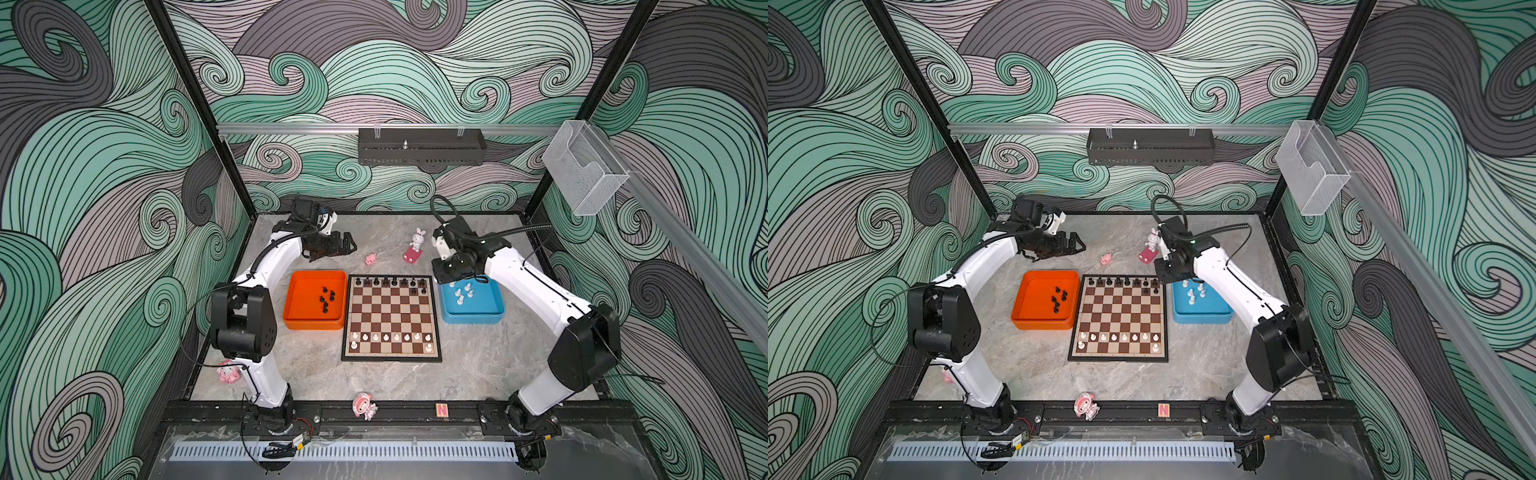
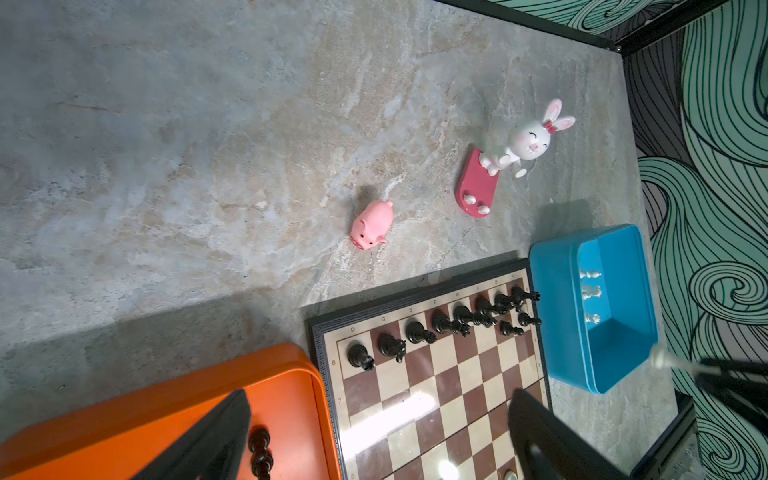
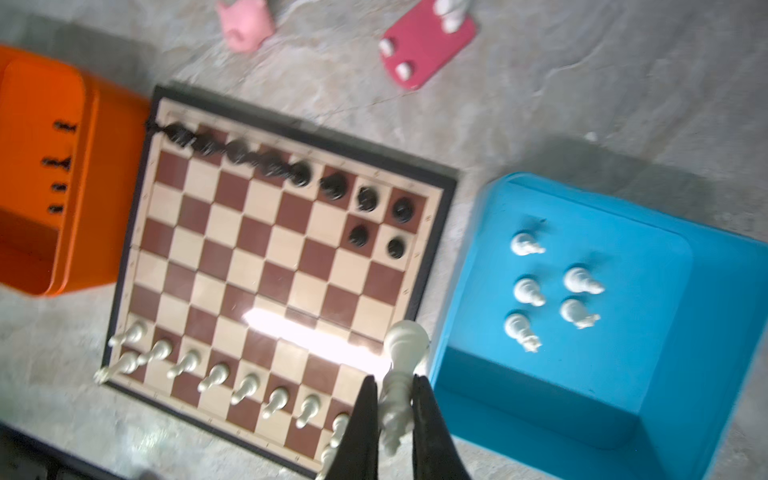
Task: Set up the chess pieces on the board
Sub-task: 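Lift the white king and carry it over the chessboard with right gripper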
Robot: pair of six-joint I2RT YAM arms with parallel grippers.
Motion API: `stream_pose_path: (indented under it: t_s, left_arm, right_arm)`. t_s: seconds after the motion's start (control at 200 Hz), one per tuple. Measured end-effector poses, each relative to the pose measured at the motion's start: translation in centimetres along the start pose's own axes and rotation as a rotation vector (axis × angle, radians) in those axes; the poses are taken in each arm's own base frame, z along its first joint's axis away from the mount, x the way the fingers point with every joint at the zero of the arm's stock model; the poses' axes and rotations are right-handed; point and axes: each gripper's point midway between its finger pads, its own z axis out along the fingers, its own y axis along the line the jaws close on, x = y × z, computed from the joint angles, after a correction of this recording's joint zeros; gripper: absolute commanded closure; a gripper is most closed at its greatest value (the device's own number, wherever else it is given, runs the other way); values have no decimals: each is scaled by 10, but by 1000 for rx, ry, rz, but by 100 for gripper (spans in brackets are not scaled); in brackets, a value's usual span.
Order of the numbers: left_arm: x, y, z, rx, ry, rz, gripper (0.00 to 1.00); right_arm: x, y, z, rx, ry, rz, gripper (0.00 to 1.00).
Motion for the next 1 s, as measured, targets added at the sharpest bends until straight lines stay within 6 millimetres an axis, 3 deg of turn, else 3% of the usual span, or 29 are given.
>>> stream_pose_path:
  t_s: [0.21,0.34,0.48,0.595,1.001]
  left_arm:
    - [-5,21,-4,-44,-16,-36,1]
    - [-6,29,-7,-65,-24,-46,1]
    - [-7,30,-7,-71,-26,-48,1]
    - [-7,30,-7,-71,-26,-50,1]
    - [-7,30,-7,-71,-26,-59,1]
  right_arm:
    - [50,77,4,-101,68,-129,86]
    - [76,110,9,-133,100,-176,87]
    - [91,135,8,-156,102,-217,87]
    - [94,145,9,-169,87,-225,87]
    - [112,149,36,-143,145,-220,87]
